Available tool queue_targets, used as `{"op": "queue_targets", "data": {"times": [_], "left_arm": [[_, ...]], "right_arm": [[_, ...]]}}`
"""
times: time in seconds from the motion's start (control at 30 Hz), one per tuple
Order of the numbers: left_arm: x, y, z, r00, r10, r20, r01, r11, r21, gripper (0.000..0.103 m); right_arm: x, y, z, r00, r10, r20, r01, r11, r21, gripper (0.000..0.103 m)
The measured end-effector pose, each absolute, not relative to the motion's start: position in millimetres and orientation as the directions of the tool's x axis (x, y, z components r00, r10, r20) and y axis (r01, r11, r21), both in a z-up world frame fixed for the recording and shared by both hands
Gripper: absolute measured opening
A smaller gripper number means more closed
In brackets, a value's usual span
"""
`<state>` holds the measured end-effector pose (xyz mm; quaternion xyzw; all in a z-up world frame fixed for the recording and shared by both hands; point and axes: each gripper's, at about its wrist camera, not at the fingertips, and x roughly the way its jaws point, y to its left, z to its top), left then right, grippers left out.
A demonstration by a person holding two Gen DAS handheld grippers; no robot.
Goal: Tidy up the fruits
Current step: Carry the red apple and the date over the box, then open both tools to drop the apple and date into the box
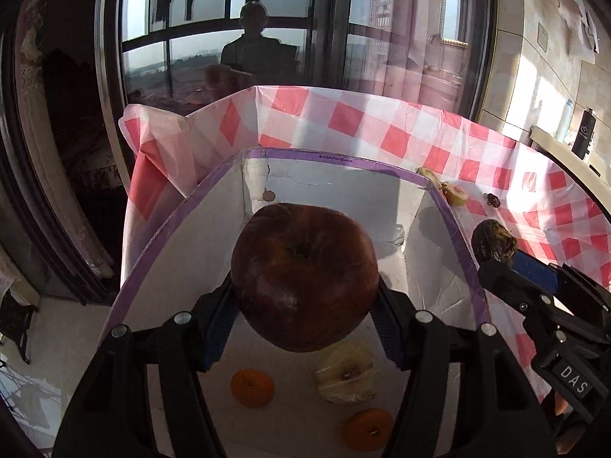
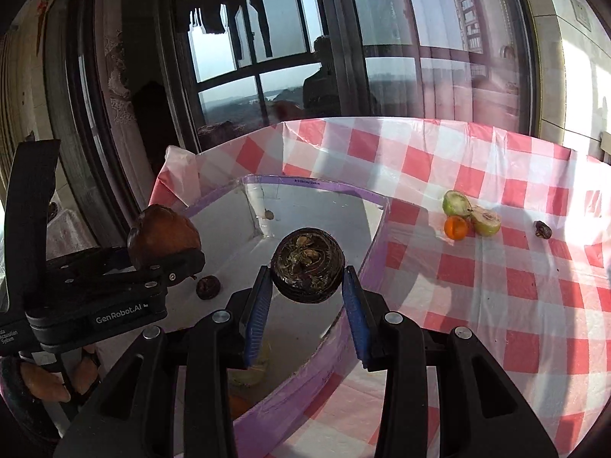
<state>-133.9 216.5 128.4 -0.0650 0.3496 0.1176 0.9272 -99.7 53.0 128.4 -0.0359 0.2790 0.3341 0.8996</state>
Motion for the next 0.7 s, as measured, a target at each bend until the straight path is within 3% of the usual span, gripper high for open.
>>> {"op": "queue_targets", "data": {"times": [0.13, 0.27, 0.4, 0.53, 0.6, 0.63, 0.7], "left_arm": [[-116, 244, 106, 0.569, 0.192, -0.800, -0.274, 0.961, 0.036, 0.064], [-111, 254, 90, 0.497, 0.133, -0.858, -0.236, 0.972, 0.014, 0.064], [-102, 247, 80, 0.419, 0.130, -0.899, -0.189, 0.981, 0.053, 0.064], [-98, 248, 74, 0.378, 0.098, -0.921, -0.169, 0.985, 0.035, 0.064], [-99, 249, 74, 0.376, 0.095, -0.922, -0.175, 0.984, 0.030, 0.066], [-101, 250, 76, 0.387, 0.090, -0.918, -0.178, 0.984, 0.022, 0.068], [-102, 252, 80, 0.408, 0.079, -0.910, -0.198, 0.980, -0.004, 0.089]], "right_arm": [[-89, 105, 115, 0.570, 0.469, -0.675, -0.666, 0.745, -0.045, 0.038], [-78, 138, 83, 0.524, 0.295, -0.799, -0.702, 0.681, -0.209, 0.038], [-84, 157, 65, 0.565, 0.151, -0.811, -0.703, 0.602, -0.378, 0.039], [-87, 156, 61, 0.578, 0.127, -0.806, -0.698, 0.589, -0.407, 0.043], [-85, 150, 65, 0.557, 0.162, -0.814, -0.703, 0.614, -0.359, 0.050], [-87, 150, 69, 0.553, 0.182, -0.813, -0.706, 0.620, -0.342, 0.059], [-91, 148, 74, 0.575, 0.207, -0.791, -0.703, 0.619, -0.350, 0.074]]}}
